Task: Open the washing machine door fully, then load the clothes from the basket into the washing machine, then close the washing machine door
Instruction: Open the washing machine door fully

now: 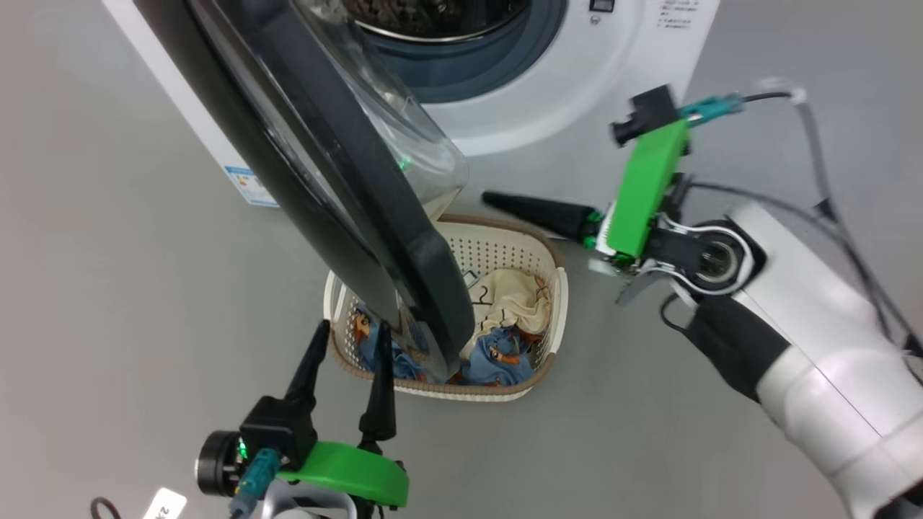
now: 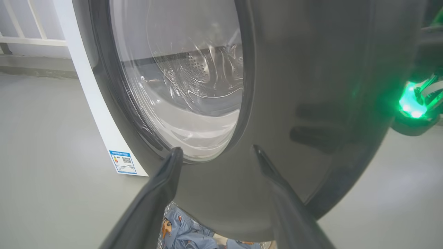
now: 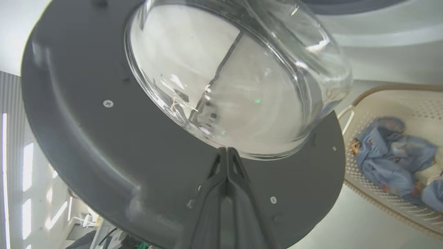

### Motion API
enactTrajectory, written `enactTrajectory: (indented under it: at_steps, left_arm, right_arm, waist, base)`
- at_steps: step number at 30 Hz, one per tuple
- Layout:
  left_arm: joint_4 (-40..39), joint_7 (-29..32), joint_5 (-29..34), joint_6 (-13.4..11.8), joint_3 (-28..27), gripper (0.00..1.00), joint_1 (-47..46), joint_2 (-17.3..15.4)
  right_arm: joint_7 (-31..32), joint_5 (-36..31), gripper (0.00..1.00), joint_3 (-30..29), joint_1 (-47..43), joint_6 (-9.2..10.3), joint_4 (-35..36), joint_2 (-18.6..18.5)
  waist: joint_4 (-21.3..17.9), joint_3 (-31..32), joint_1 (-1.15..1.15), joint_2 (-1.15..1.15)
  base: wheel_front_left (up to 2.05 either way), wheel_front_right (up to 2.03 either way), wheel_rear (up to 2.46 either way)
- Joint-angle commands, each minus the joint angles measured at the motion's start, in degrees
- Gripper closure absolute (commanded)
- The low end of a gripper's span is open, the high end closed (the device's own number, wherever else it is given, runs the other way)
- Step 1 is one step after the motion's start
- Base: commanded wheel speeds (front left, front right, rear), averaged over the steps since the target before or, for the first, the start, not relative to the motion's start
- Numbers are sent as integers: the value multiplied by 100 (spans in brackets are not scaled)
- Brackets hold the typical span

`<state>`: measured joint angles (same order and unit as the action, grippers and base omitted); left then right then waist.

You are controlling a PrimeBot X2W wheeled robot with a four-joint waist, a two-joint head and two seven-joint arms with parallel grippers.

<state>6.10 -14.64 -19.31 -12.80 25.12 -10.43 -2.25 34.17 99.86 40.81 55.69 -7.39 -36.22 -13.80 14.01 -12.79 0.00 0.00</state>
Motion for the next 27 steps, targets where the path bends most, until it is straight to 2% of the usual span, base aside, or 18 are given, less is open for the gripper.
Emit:
enactTrajectory:
  at_steps: [1, 4, 8, 9, 10, 11, 12, 13, 14, 19, 23, 27]
  left_arm:
    - [-108, -36, 78, 41, -259, 0, 15, -63]
    - [-106, -36, 157, 109, -420, 0, 25, -63]
    - [-73, -36, 262, 222, -646, 0, 105, -63]
    - [-71, -36, 282, 246, -704, 0, 133, -63]
    - [-71, -36, 282, 246, -704, 0, 133, -63]
    - [-67, -36, 321, 293, -824, 0, 205, -63]
    - [-65, -36, 337, 314, -886, 0, 247, -63]
    - [-65, -36, 337, 314, -886, 0, 247, -63]
    - [-67, -36, 349, 335, -944, 0, 289, -63]
    - [-84, -36, 376, 432, -1171, 0, 487, -63]
    - [-116, -36, 398, 485, -1288, 0, 645, -63]
    - [-124, -36, 422, 527, -1396, 0, 773, -63]
  right_arm:
    - [-429, -336, 100, 20, -227, -10, 454, -98]
    - [-1316, -1129, 100, 152, -679, -10, 1169, -545]
    - [-2394, -2110, 100, 247, -1282, -10, 1773, -1000]
    - [-2654, -2460, 100, 299, -1386, -10, 1863, -1121]
    - [-2654, -2460, 100, 299, -1386, -10, 1863, -1121]
    - [-3195, -3074, 100, 284, -1631, -10, 1899, -1266]
    - [-3458, -3387, 100, 235, -1746, -10, 1860, -1305]
    - [-3458, -3387, 100, 235, -1746, -10, 1860, -1305]
    - [-3704, -3707, 100, 168, -1861, -10, 1795, -1318]
    - [-4485, -5080, 100, -476, -2547, -10, 1471, -1082]
    - [-4689, -5836, 100, -1522, -3214, -10, 1419, -654]
    - [-4725, -6736, 100, -2556, -3930, -10, 1766, -209]
  waist:
    - [-104, 138, 0, 0]
    - [-201, 285, 0, 0]
    - [-370, 511, 0, 0]
    - [-415, 557, 0, 0]
    - [-415, 557, 0, 0]
    - [-517, 658, 0, 0]
    - [-571, 703, 0, 0]
    - [-571, 703, 0, 0]
    - [-624, 744, 0, 0]
    - [-829, 928, 0, 0]
    - [-942, 1054, 0, 0]
    - [-1019, 1141, 0, 0]
  base:
    - [0, 0, 0]
    - [0, 0, 0]
    - [0, 0, 0]
    - [0, 0, 0]
    - [0, 0, 0]
    - [0, 0, 0]
    - [0, 0, 0]
    - [0, 0, 0]
    - [0, 0, 0]
    - [0, 0, 0]
    - [0, 0, 0]
    - [0, 0, 0]
